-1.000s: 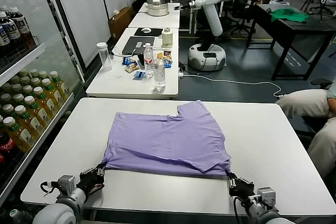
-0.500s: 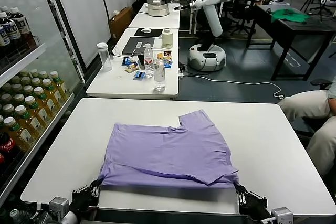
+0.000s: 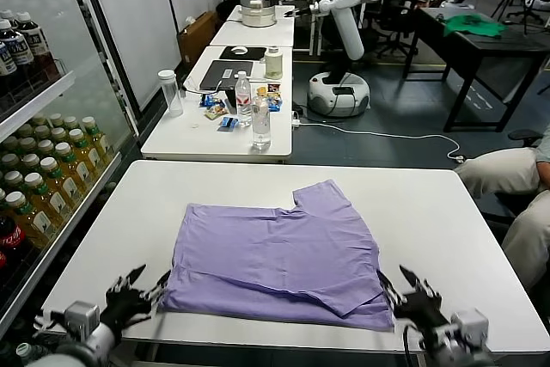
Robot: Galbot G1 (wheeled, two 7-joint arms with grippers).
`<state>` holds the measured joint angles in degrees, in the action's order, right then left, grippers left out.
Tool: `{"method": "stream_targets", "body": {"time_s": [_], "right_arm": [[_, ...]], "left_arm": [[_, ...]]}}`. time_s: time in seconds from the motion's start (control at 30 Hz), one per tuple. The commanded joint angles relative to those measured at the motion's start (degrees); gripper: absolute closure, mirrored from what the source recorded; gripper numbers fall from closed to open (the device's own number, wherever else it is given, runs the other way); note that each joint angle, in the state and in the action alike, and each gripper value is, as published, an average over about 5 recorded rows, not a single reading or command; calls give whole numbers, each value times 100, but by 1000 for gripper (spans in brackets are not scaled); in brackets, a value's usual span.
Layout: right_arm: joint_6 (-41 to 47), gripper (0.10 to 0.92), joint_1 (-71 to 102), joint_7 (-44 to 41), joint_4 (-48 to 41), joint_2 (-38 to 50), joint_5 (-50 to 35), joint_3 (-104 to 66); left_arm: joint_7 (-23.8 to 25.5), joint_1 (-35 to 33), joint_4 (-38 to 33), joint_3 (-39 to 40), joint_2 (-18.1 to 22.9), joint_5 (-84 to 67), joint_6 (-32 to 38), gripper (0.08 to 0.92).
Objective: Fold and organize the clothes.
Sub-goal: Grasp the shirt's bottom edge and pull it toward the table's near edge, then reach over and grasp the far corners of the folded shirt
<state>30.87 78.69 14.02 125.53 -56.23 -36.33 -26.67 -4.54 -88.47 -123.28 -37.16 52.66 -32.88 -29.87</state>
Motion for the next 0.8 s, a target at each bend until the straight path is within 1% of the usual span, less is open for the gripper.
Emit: {"method": "stream_targets", "body": {"time_s": [0.03, 0.1, 0.17, 0.3, 0.4, 0.5, 0.6, 0.8], "right_arm": [[211, 276, -3665, -88, -2761, -670, 82, 1488], [179, 231, -4060, -166, -3286, -916, 188, 1645], [140, 210, -4434, -223, -3780, -1101, 248, 1782], [110, 203, -5053, -313, -4775, -1524, 389, 1964], [87, 203, -5244, -343, -5363, -1791, 543, 1995], [33, 203, -5312, -362, -5793, -1971, 725, 1990], [-32, 203, -5256, -352, -6013, -2083, 830, 1964], [-202, 203, -5232, -368, -6415, -2232, 1012, 1889]], "left_arm": [[523, 2714, 2008, 1038, -178, -135, -27, 263], [582, 2985, 2367, 1247, -154, -120, 6, 213], [630, 3244, 2687, 1444, -121, -115, 55, 187], [768, 3675, 3204, 1835, -59, -93, 202, 178], [856, 3951, 3540, 2029, 15, -34, 268, 177], [929, 4188, 3889, 2140, 79, 39, 351, 177], [989, 4319, 4138, 2203, 123, 76, 414, 177], [1102, 4466, 4323, 2273, 199, 84, 441, 177]]}}
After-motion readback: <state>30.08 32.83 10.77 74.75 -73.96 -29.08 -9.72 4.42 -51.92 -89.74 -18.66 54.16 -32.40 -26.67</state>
